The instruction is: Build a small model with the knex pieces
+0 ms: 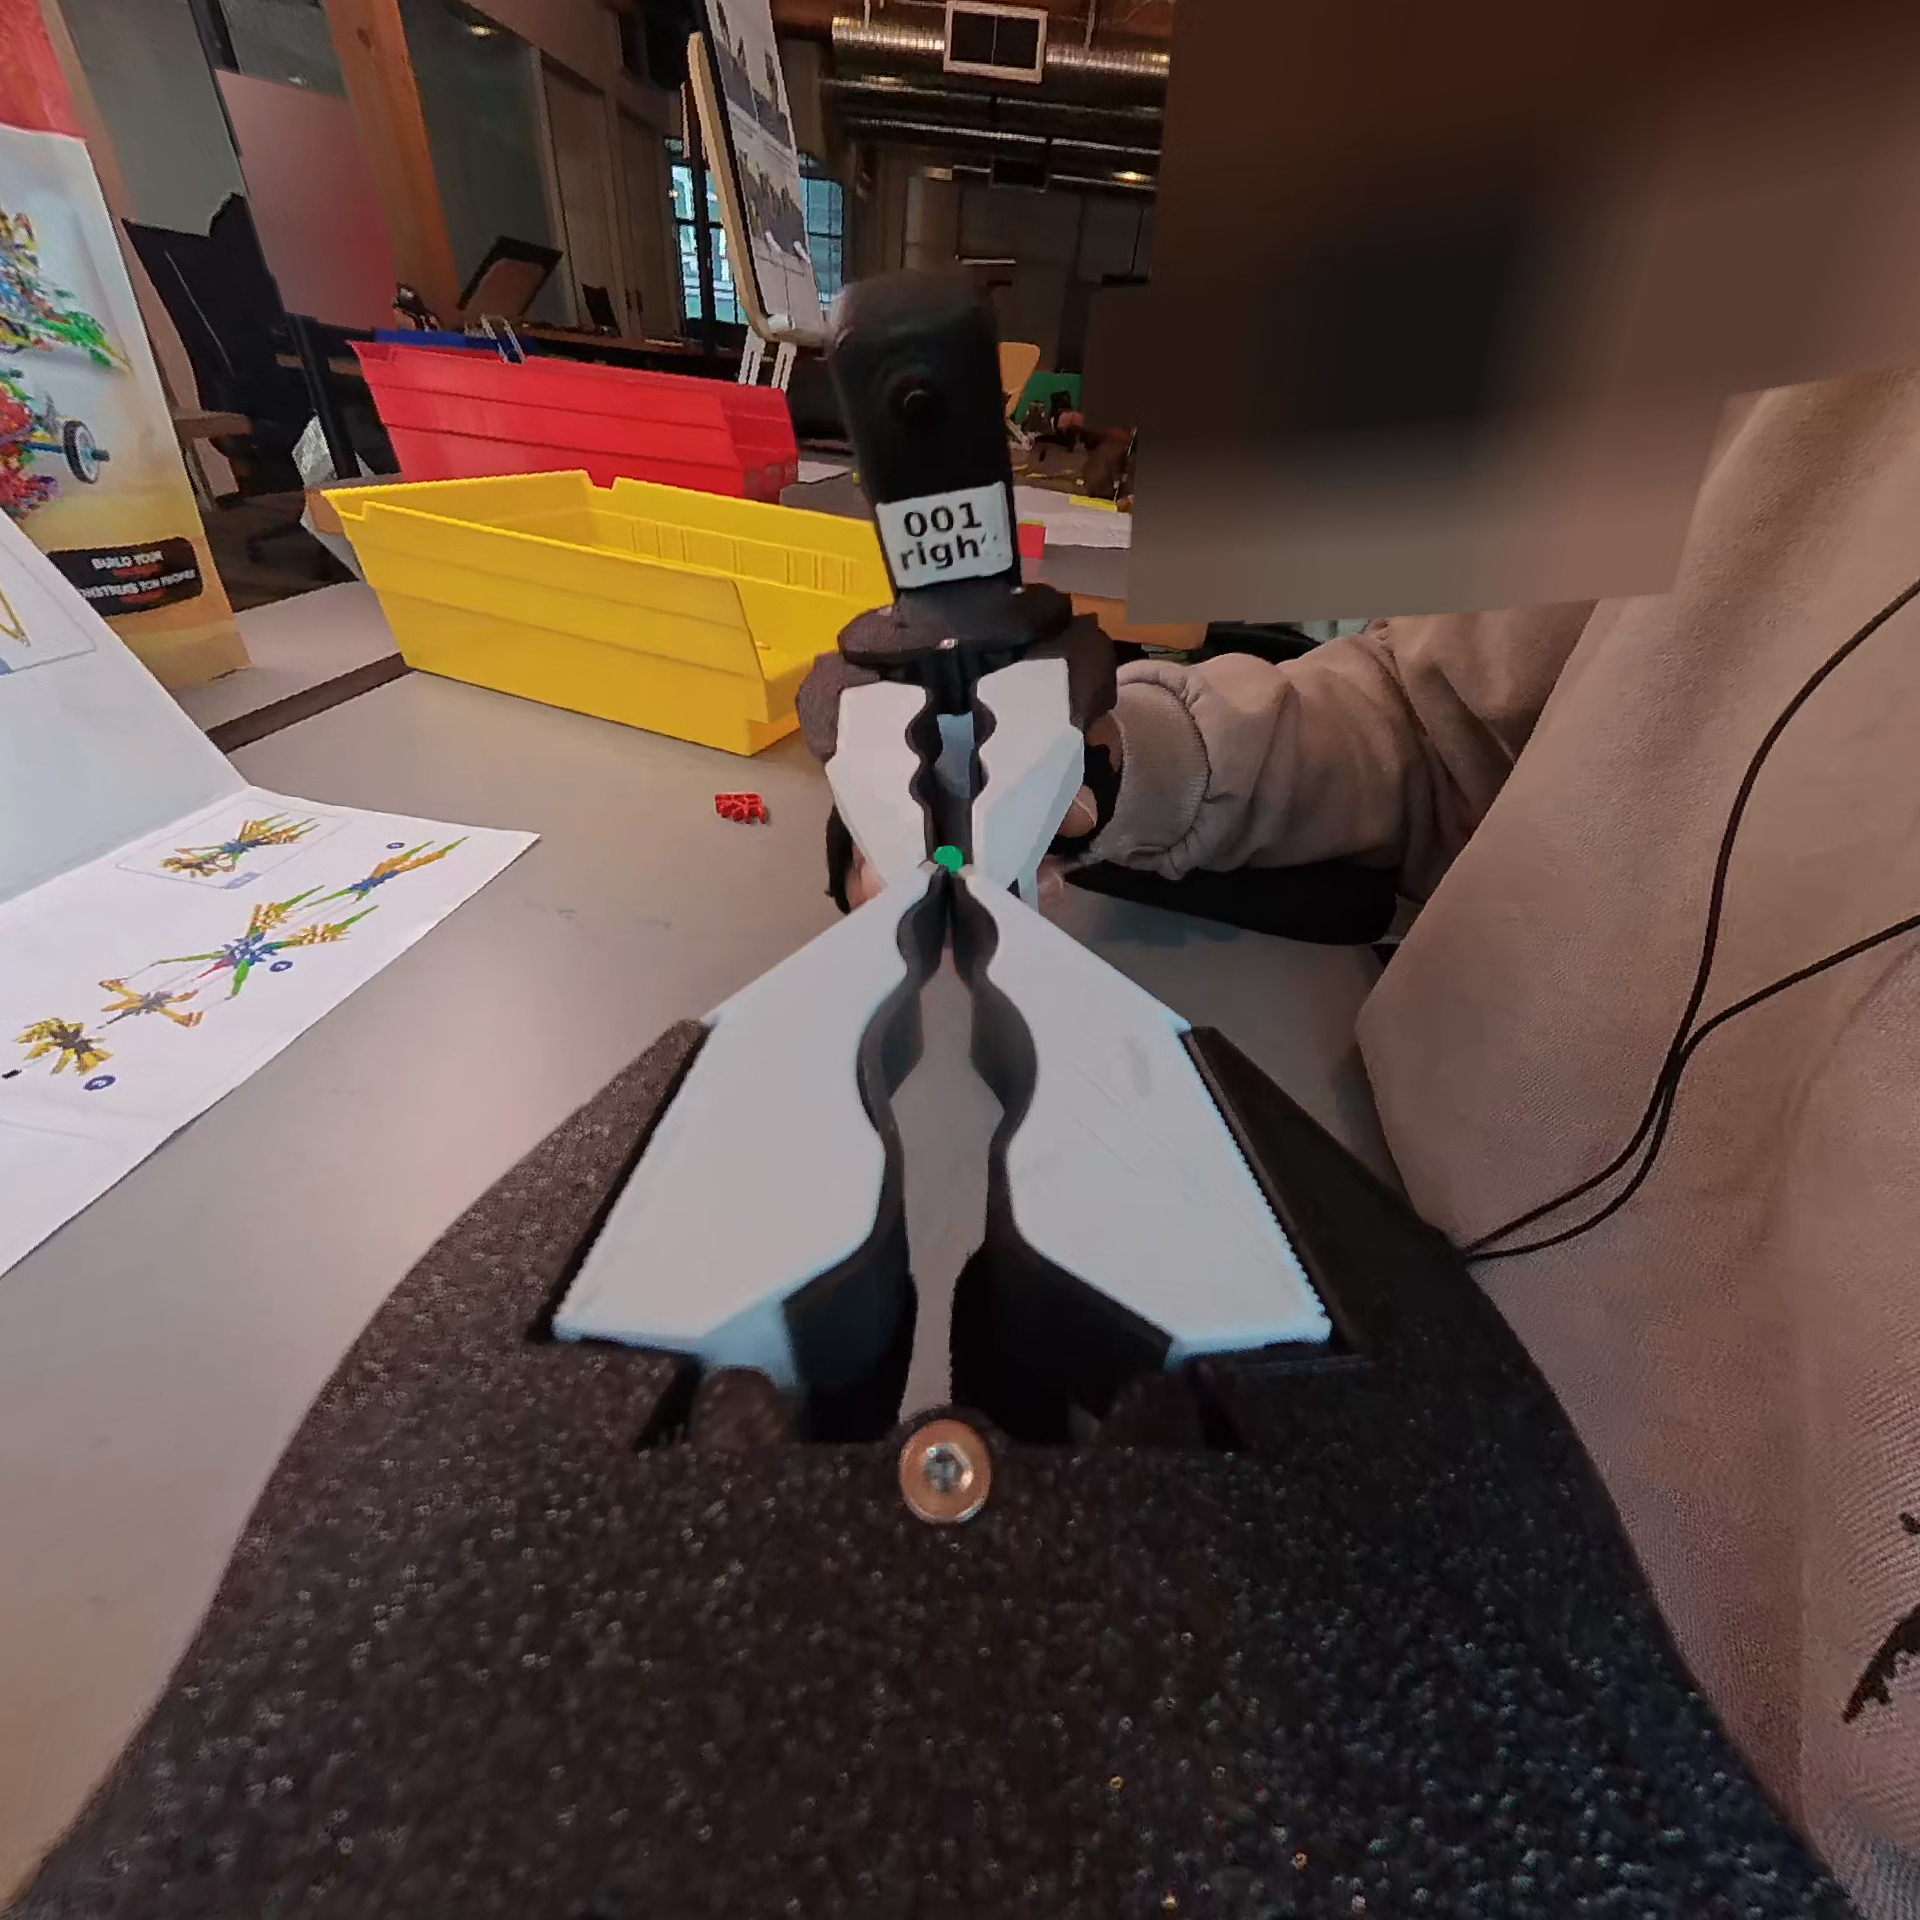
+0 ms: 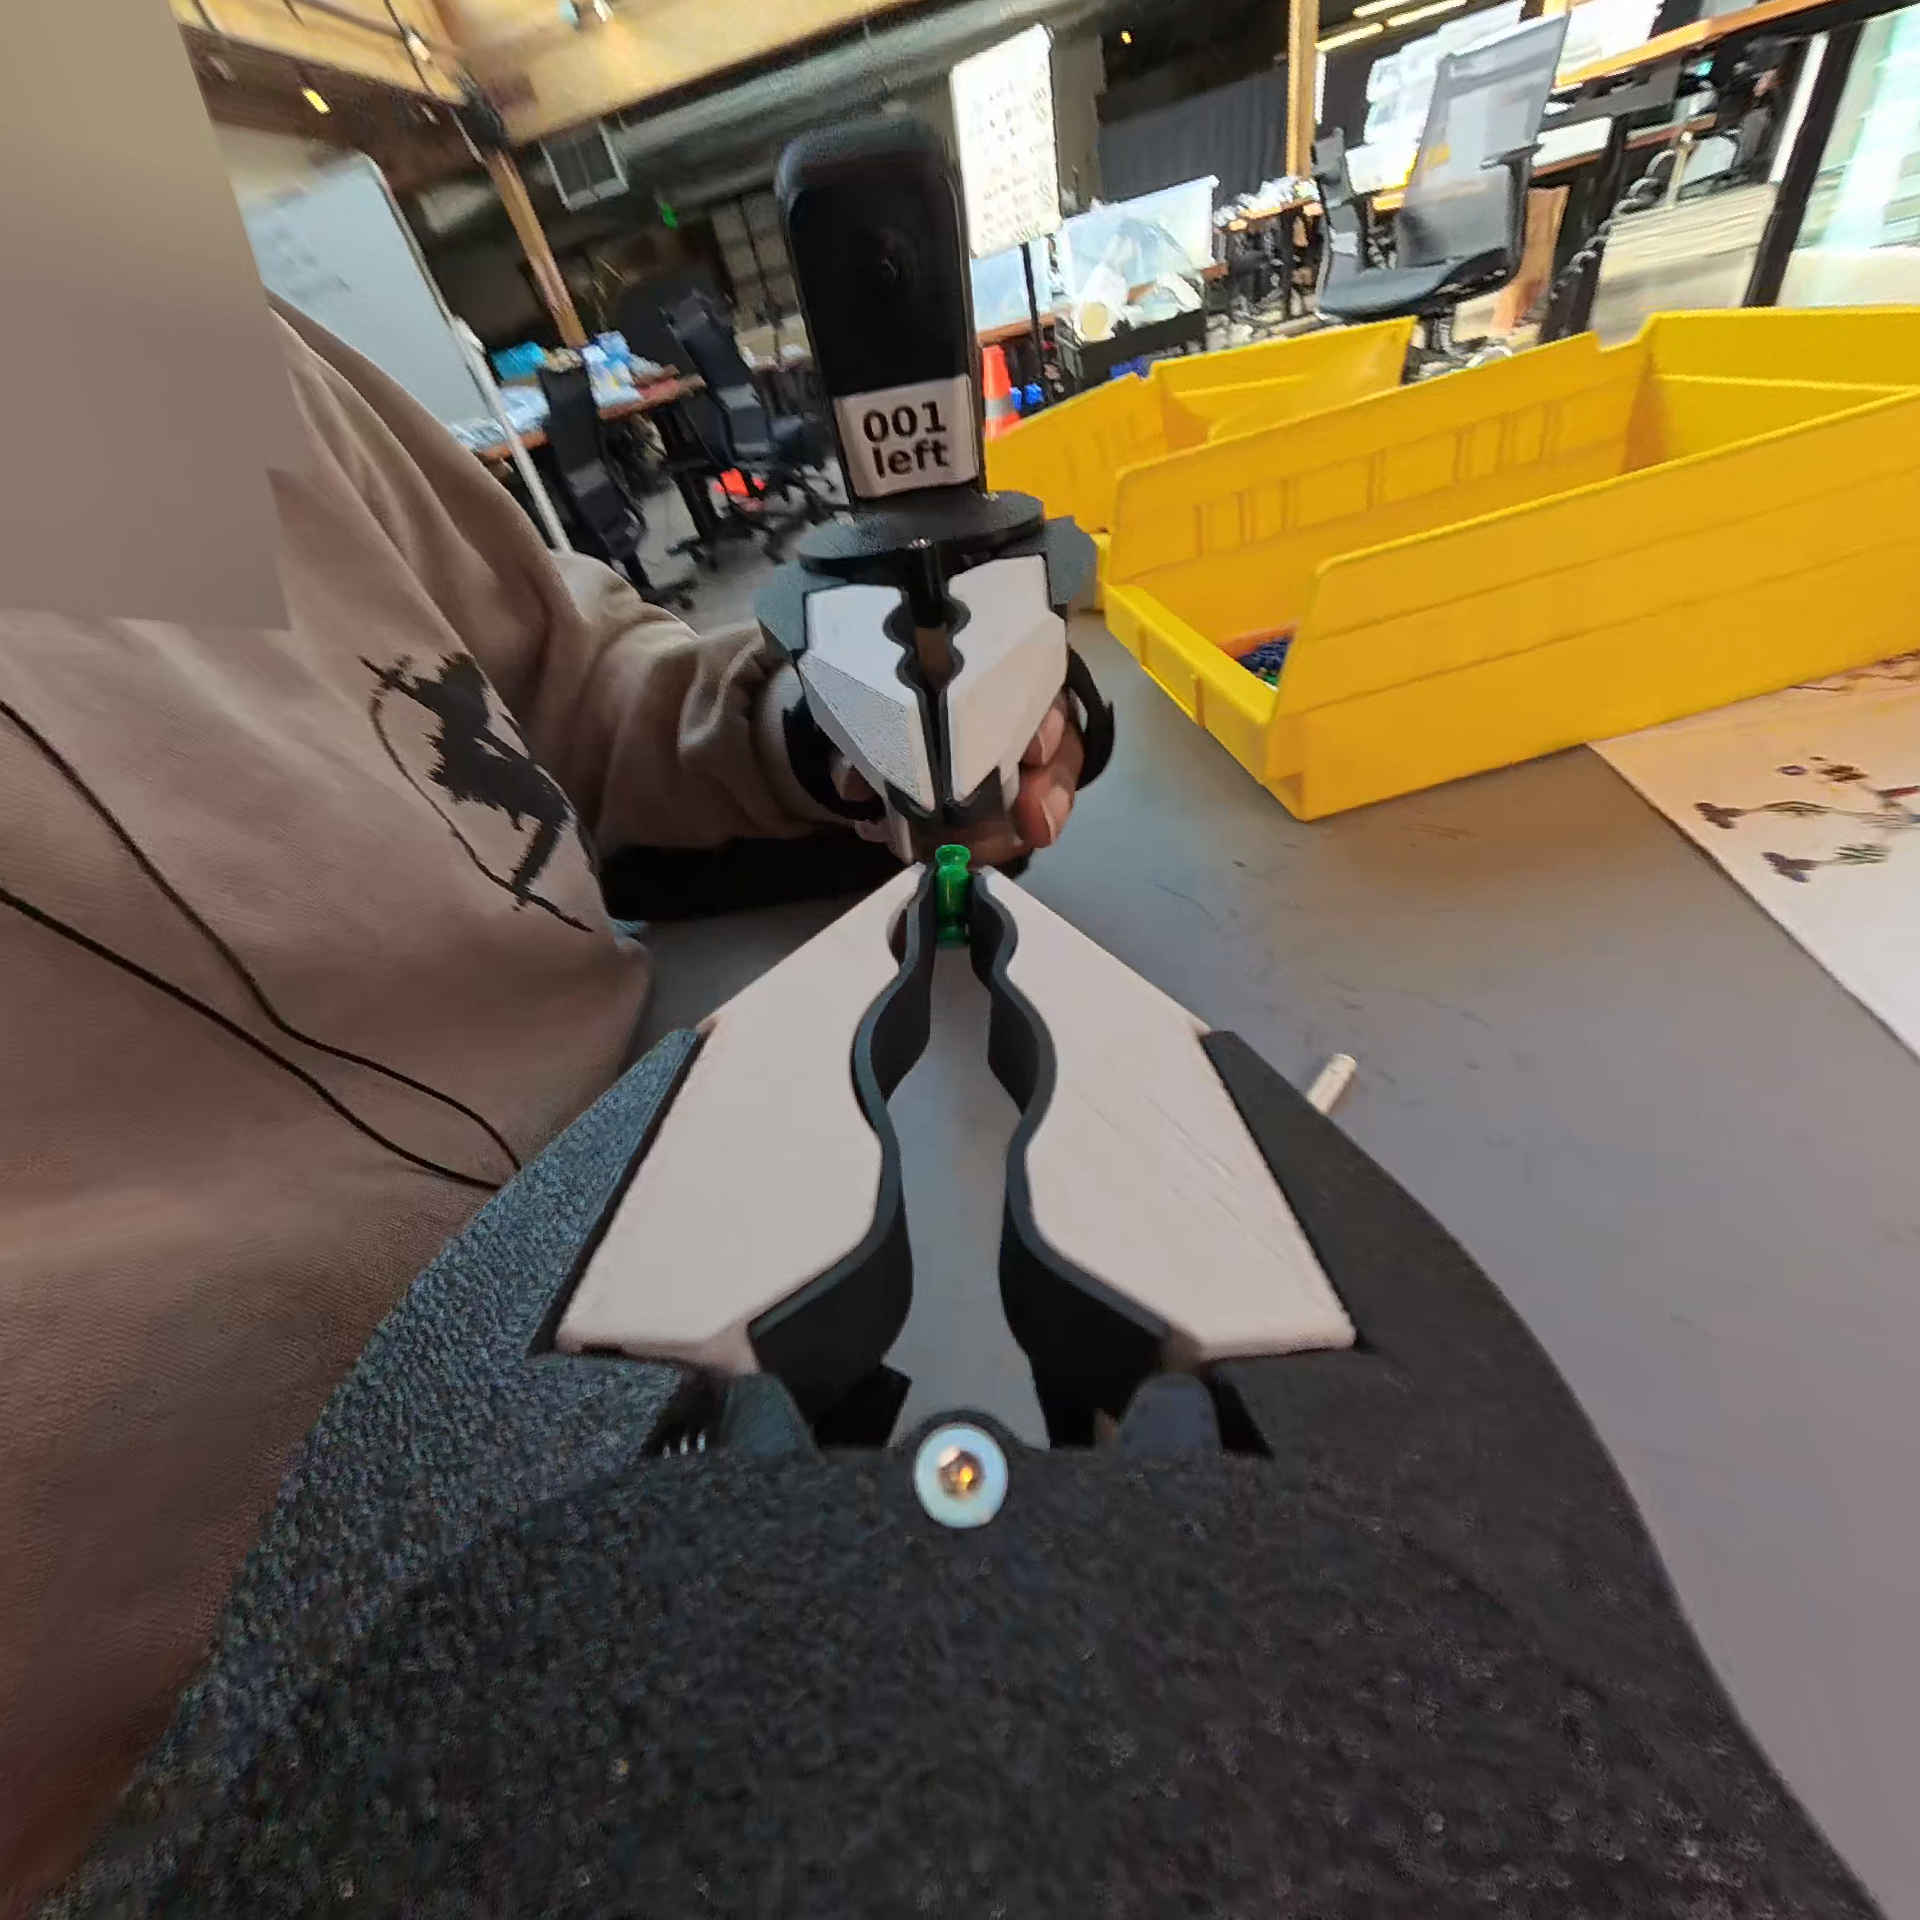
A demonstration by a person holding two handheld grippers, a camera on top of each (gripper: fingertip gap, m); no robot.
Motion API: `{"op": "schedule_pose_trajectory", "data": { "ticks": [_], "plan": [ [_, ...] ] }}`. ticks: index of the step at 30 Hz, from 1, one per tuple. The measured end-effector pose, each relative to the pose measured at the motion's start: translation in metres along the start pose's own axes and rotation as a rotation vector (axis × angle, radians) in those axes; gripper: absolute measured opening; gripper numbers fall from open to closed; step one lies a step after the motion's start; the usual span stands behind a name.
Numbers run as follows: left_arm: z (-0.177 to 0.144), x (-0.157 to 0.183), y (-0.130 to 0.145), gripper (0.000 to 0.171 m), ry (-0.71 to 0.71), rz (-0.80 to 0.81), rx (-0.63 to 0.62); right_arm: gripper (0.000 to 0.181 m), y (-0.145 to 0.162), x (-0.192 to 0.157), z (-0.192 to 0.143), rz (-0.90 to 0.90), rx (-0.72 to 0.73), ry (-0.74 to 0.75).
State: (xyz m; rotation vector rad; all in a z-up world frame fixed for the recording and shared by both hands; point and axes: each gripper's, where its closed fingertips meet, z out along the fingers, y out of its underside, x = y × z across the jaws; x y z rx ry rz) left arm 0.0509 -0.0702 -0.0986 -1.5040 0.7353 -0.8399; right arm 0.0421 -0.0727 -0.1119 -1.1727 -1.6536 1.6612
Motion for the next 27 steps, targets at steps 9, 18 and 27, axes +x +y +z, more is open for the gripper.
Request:
{"op": "schedule_pose_trajectory", "data": {
  "ticks": [9,18,27],
  "plan": [
    [0.010,-0.012,0.034,0.013,-0.022,-0.140,-0.170,0.003,0.035,0.024,0.003,-0.386,-0.316,0.272],
    [0.009,-0.016,0.043,0.004,-0.054,-0.126,-0.221,0.004,0.039,0.027,0.002,-0.436,-0.351,0.303],
    [0.006,-0.016,0.042,0.000,-0.070,-0.075,-0.226,0.008,0.039,0.024,0.002,-0.434,-0.340,0.283]
  ]
}}
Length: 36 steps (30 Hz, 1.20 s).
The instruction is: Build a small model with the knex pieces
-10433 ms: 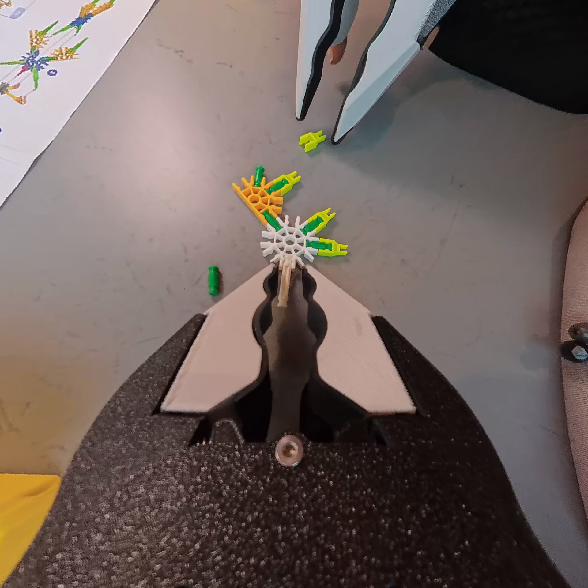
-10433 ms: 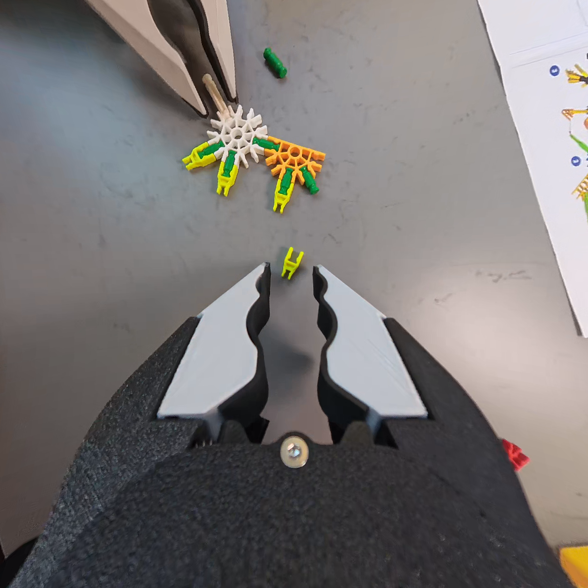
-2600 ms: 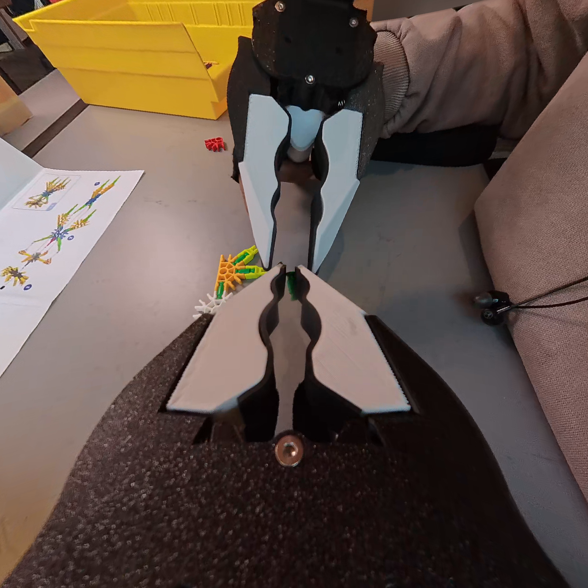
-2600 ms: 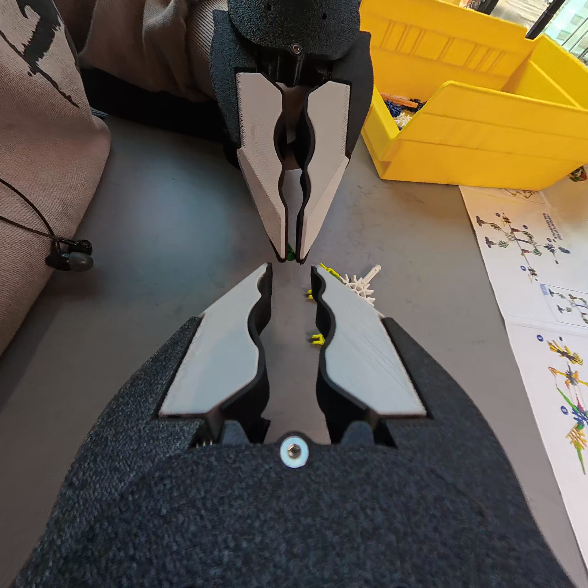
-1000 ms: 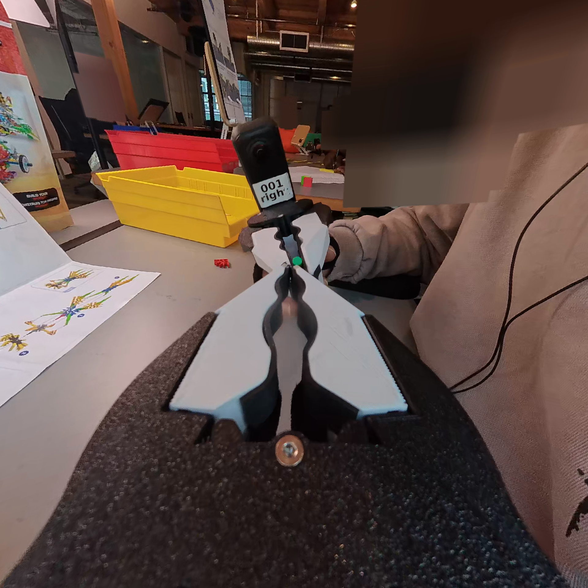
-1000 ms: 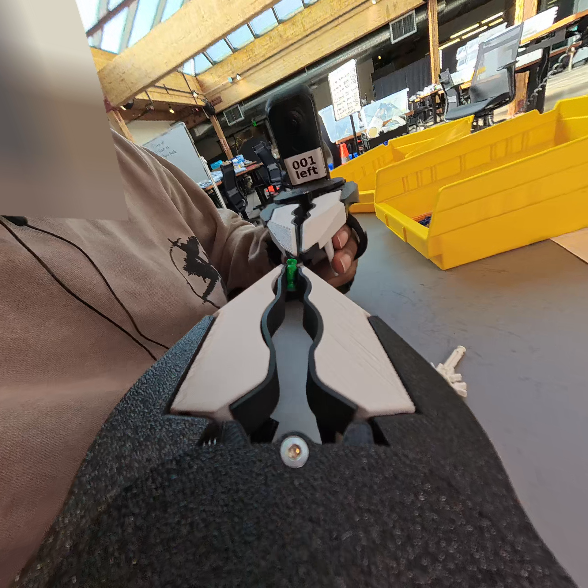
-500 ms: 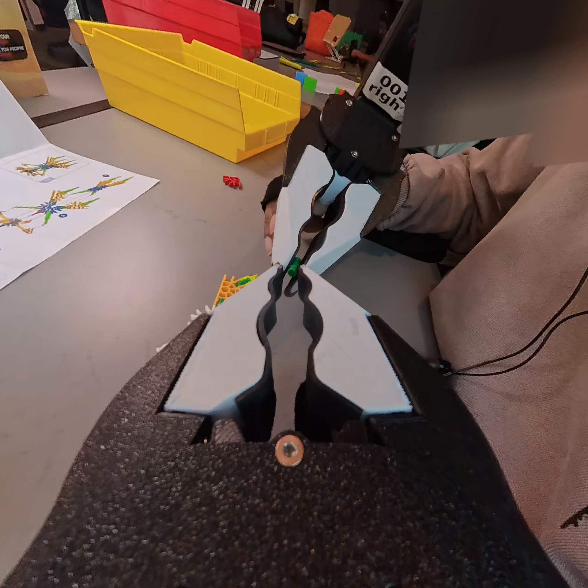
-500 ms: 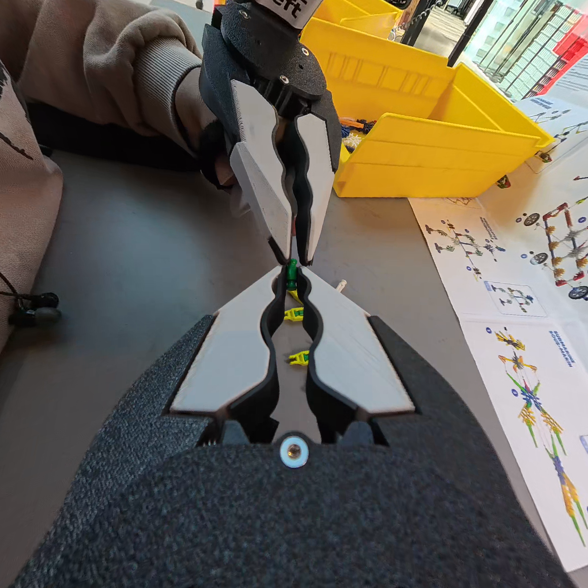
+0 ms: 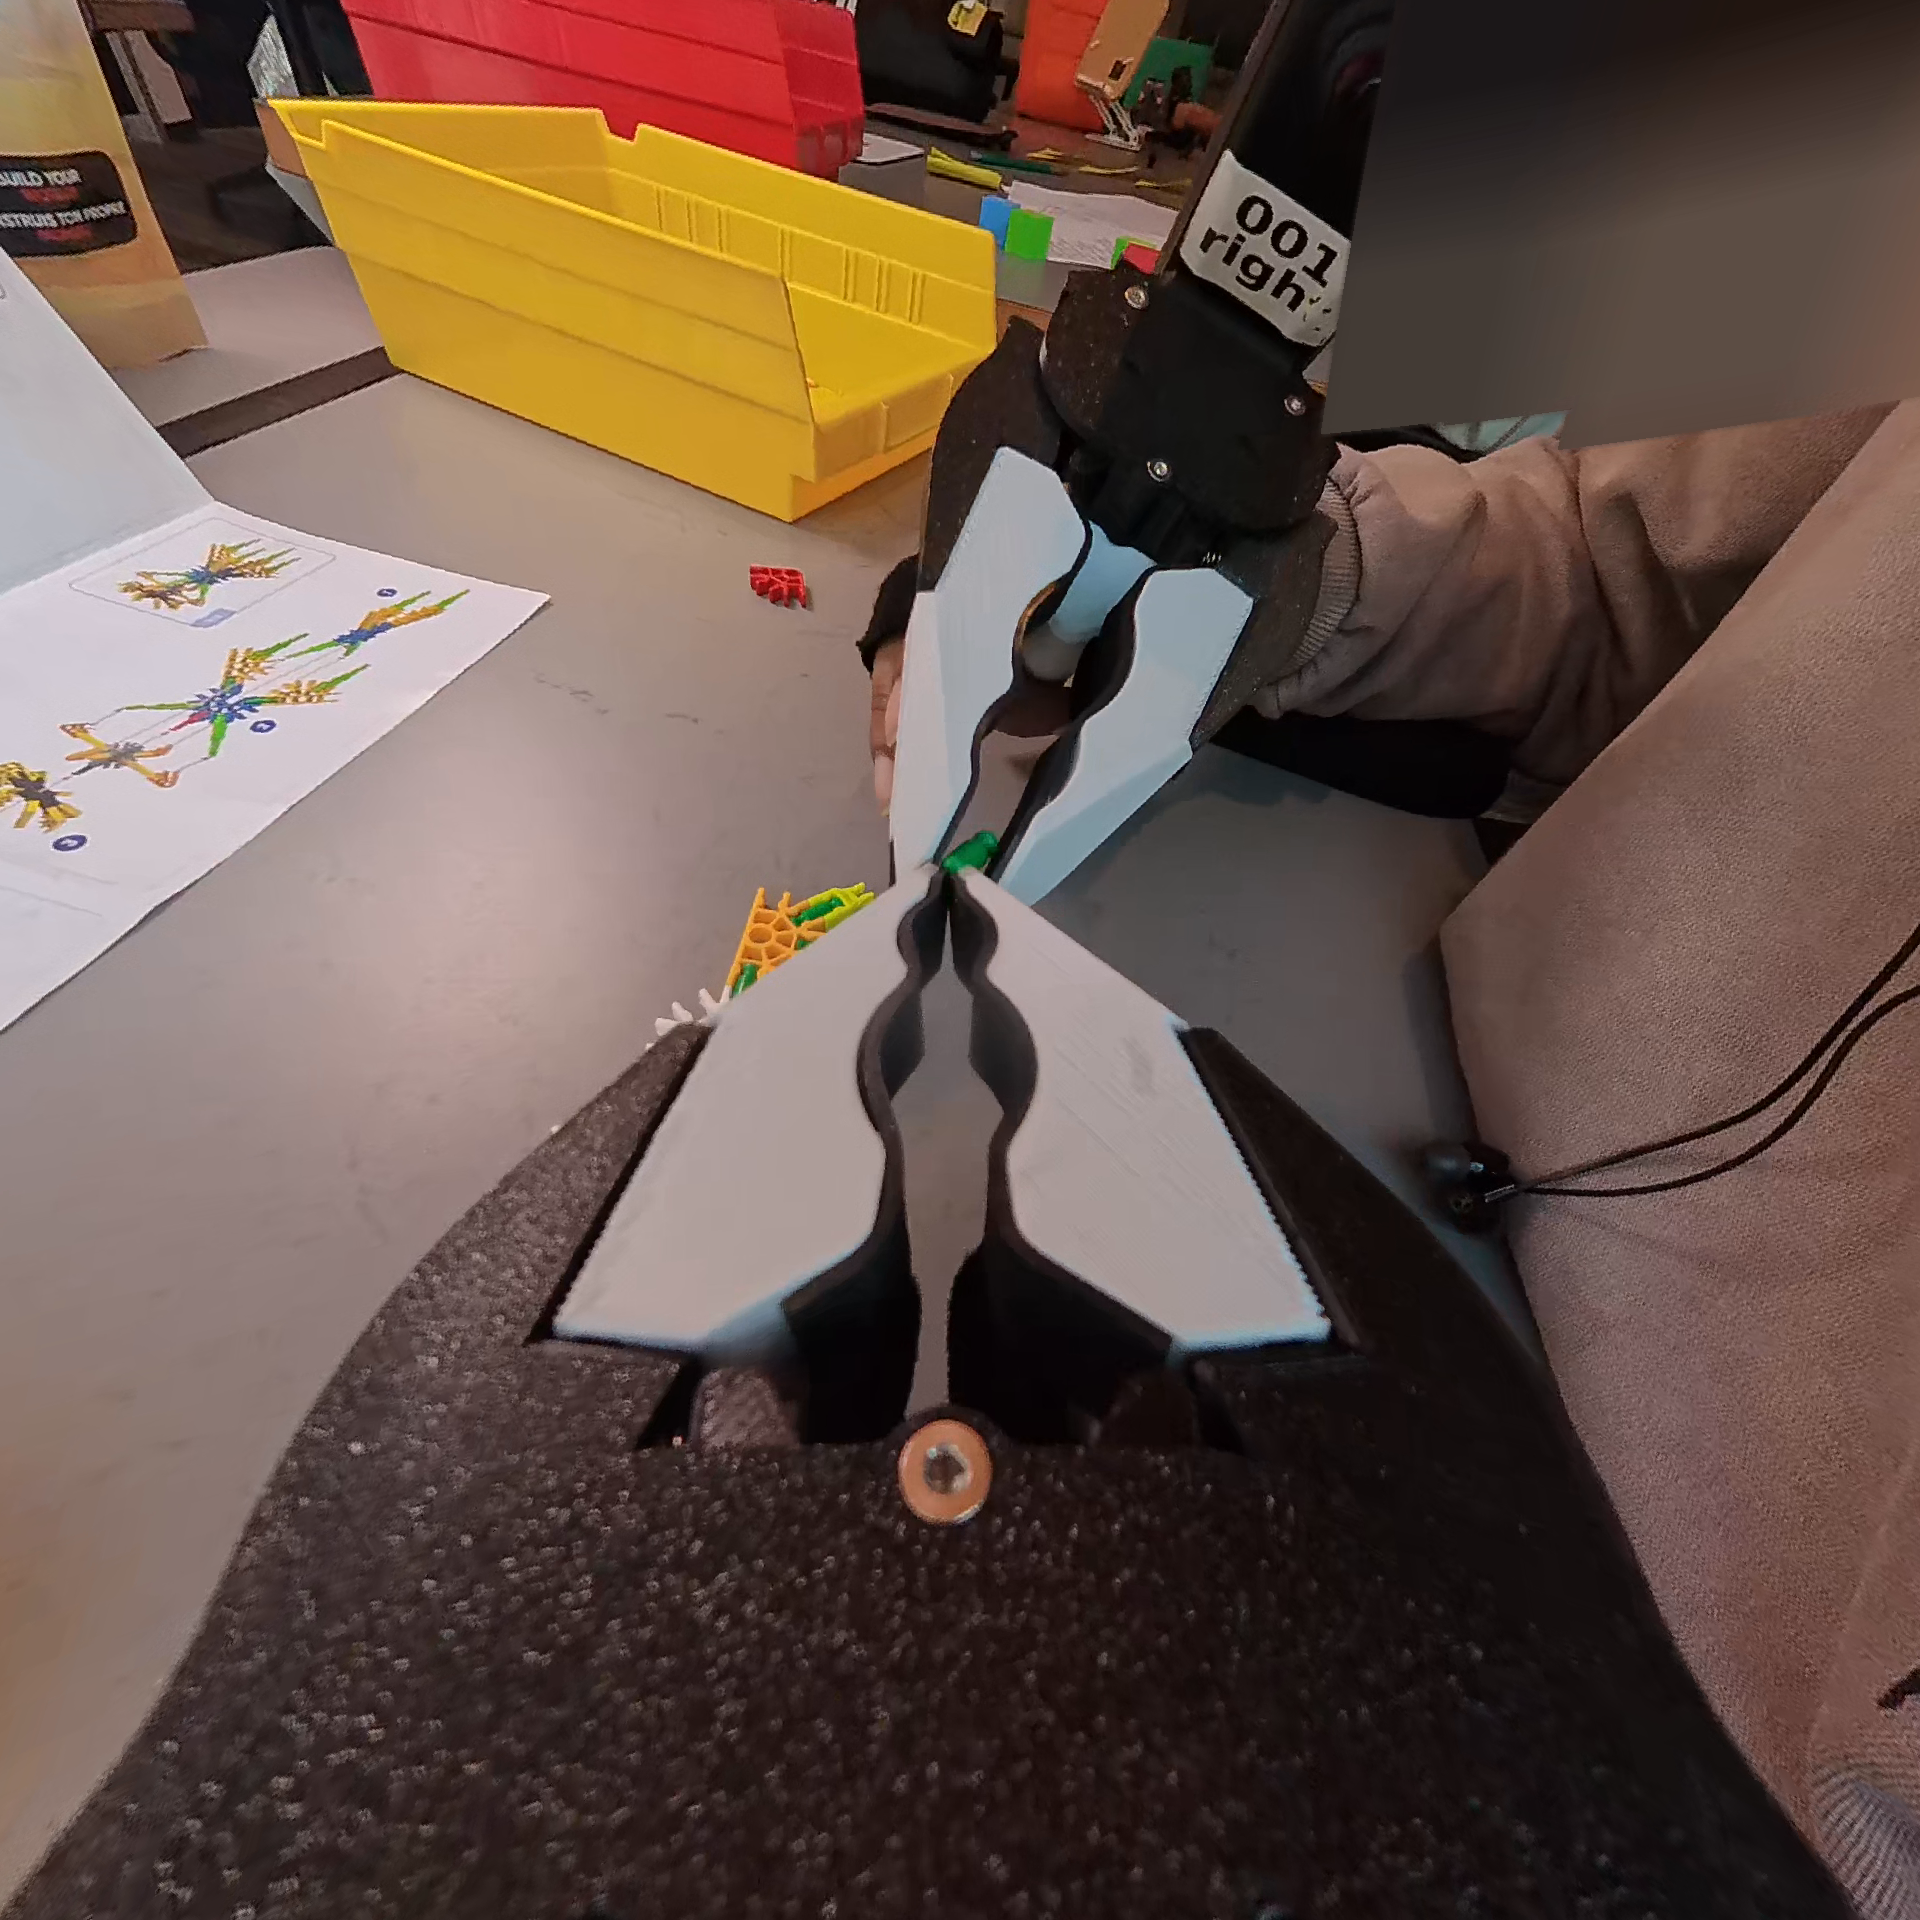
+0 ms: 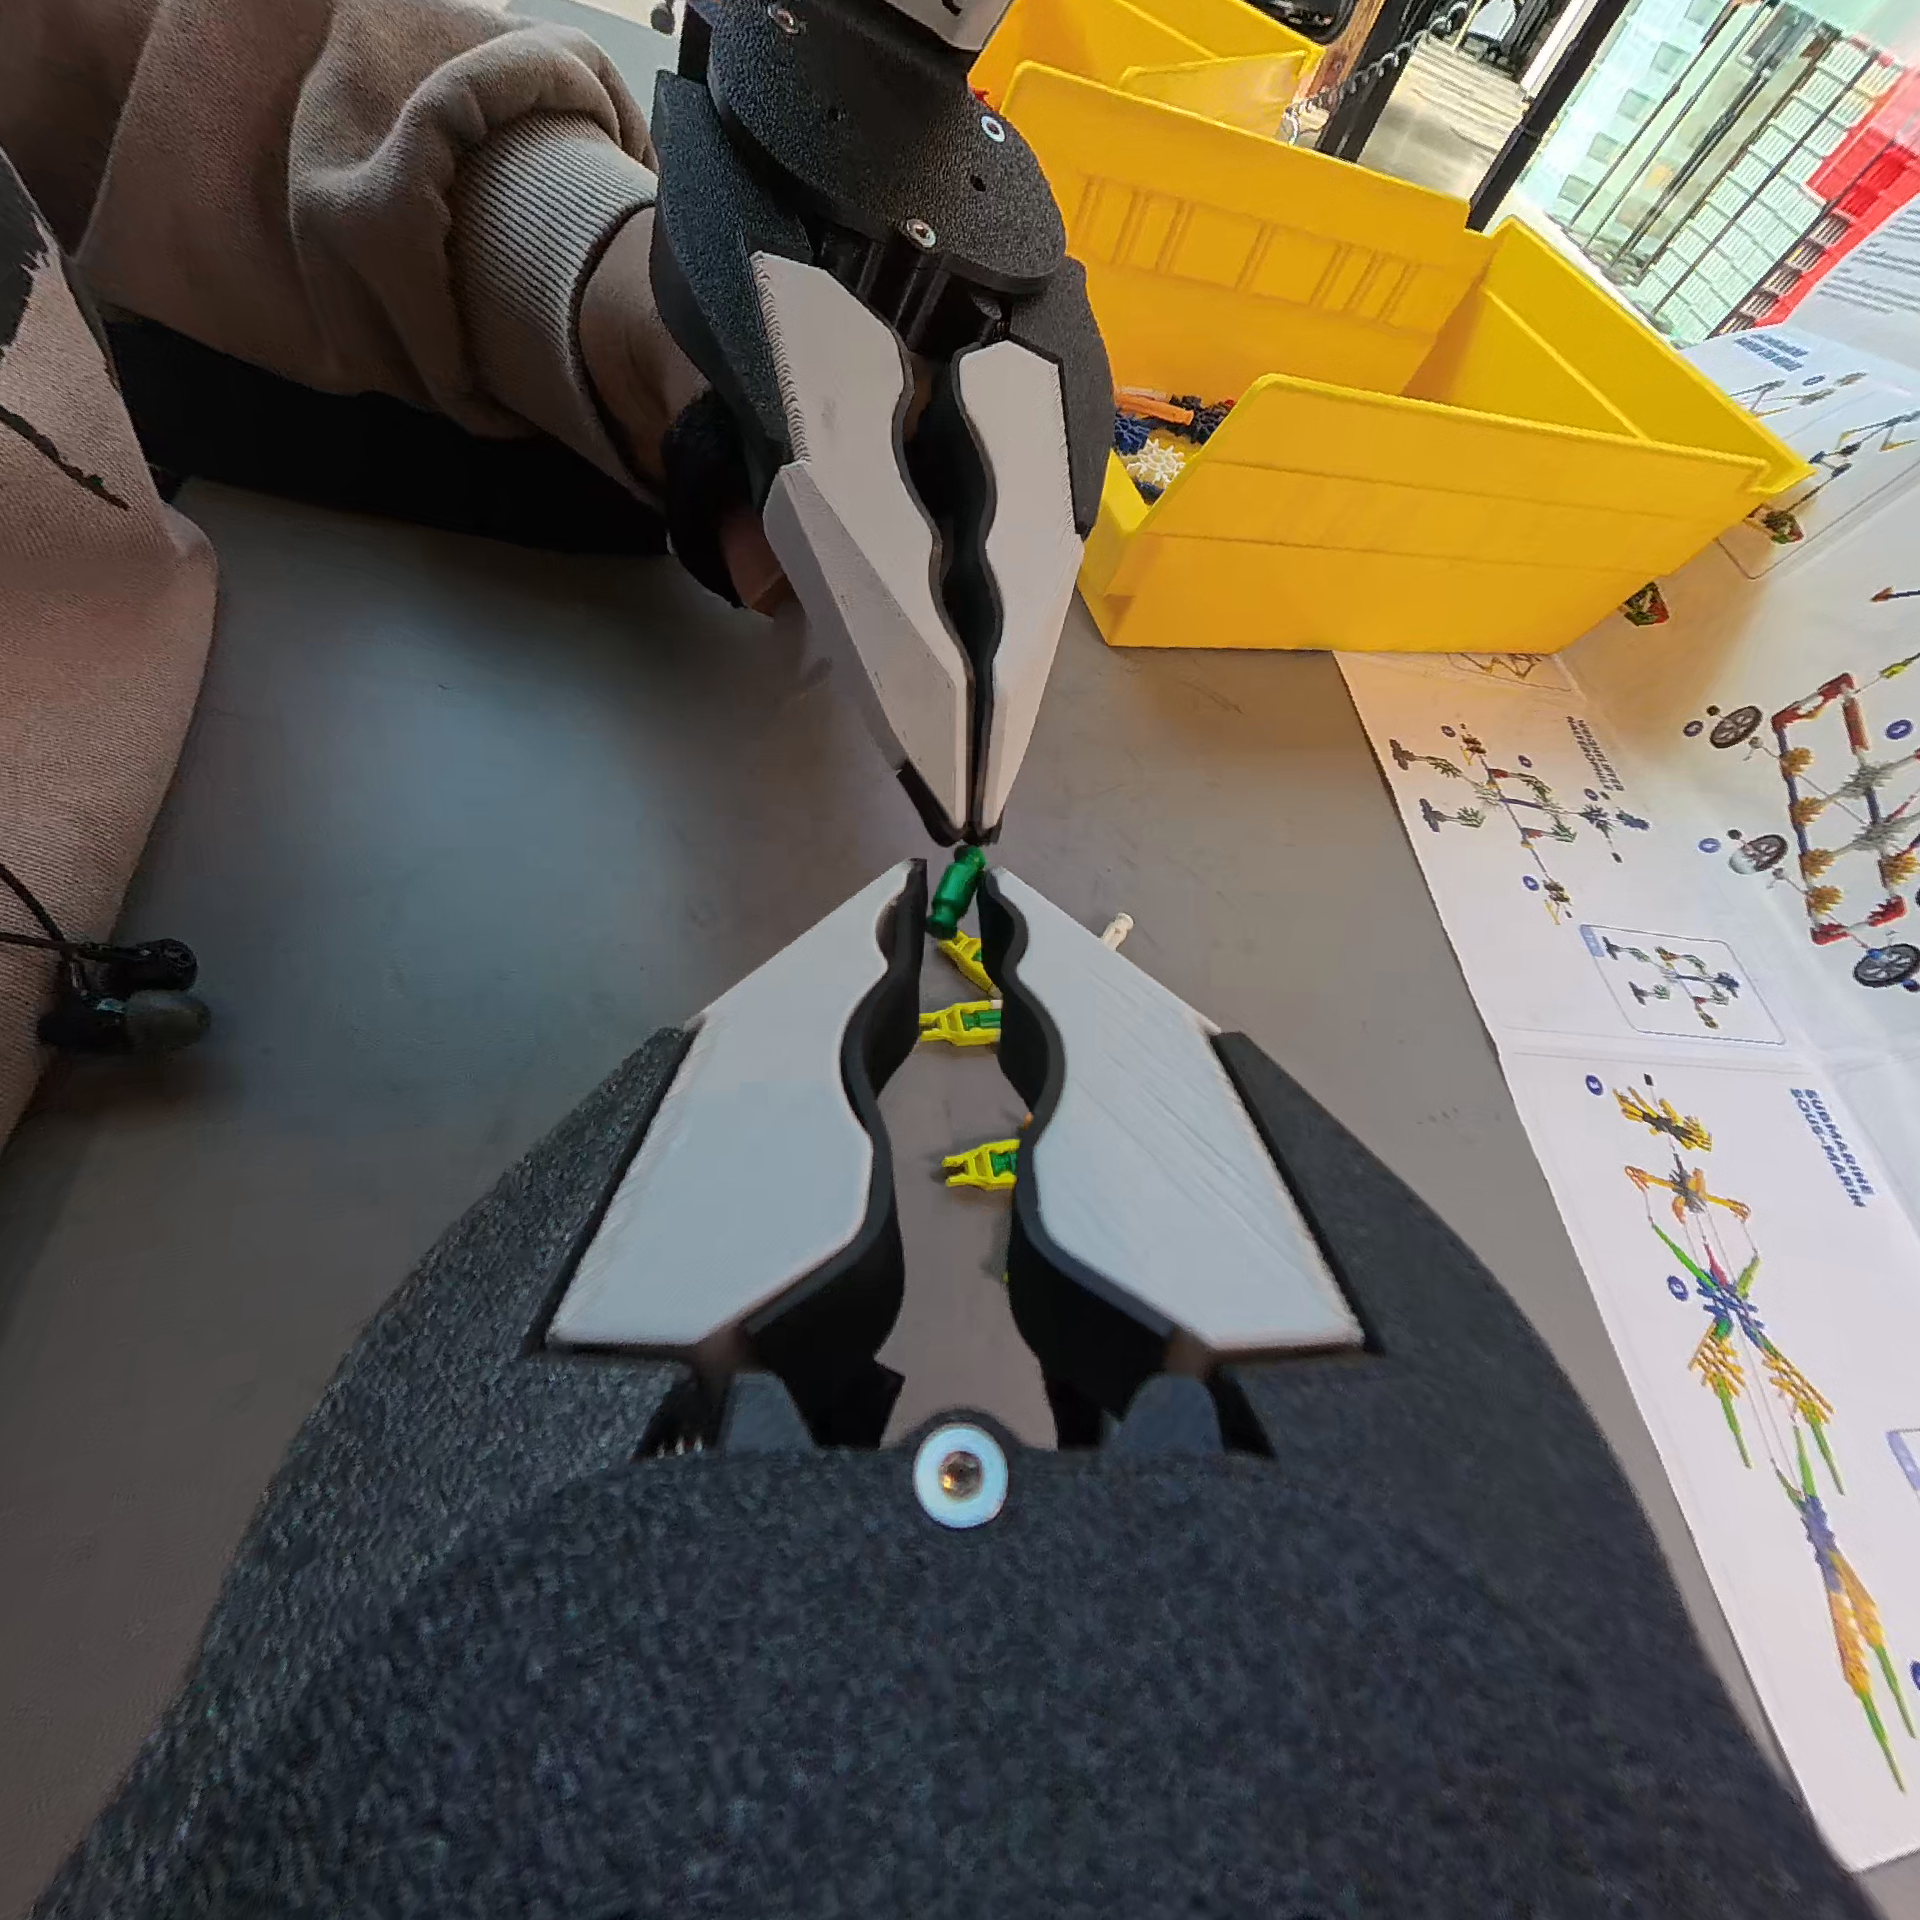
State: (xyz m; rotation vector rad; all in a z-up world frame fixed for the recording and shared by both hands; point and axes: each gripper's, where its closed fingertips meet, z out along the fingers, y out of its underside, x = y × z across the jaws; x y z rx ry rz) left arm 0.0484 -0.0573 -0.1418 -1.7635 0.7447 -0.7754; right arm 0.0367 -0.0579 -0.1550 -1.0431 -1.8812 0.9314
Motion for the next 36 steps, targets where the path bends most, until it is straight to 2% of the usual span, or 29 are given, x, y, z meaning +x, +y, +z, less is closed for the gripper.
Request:
{"op": "schedule_pose_trajectory", "data": {
  "ticks": [4,10,13,16,19,22,23,26,30,36],
  "plan": [
    [-0.001,-0.003,0.003,0.000,-0.010,-0.009,-0.012,0.000,-0.001,0.000,-0.003,-0.002,0.008,-0.005],
    [-0.003,-0.015,0.014,0.000,-0.061,-0.023,-0.068,0.000,0.013,0.006,-0.007,-0.022,-0.064,0.006],
    [-0.005,-0.016,0.026,0.005,-0.051,-0.026,-0.131,0.006,0.021,0.003,-0.015,0.019,-0.091,-0.052],
    [-0.007,0.000,0.035,0.012,0.052,-0.023,-0.192,0.010,0.033,-0.018,-0.019,0.053,-0.144,-0.195],
    [-0.015,0.032,0.050,0.015,0.228,0.053,-0.289,0.011,0.036,-0.044,-0.018,0.062,-0.169,-0.326],
    [-0.026,0.071,0.070,0.016,0.422,0.104,-0.387,0.011,0.039,-0.055,-0.014,0.055,-0.189,-0.373],
    [-0.026,0.077,0.076,0.017,0.441,0.136,-0.416,0.011,0.040,-0.056,-0.013,0.056,-0.197,-0.375],
    [-0.023,0.087,0.081,0.025,0.461,0.183,-0.450,0.011,0.045,-0.054,-0.010,0.076,-0.206,-0.371],
    [-0.015,0.078,0.092,0.029,0.388,0.237,-0.495,0.011,0.047,-0.052,-0.008,0.086,-0.220,-0.363],
    [-0.010,0.072,0.098,0.011,0.352,0.274,-0.514,0.011,0.051,-0.054,-0.005,0.083,-0.245,-0.365]
  ]
}}
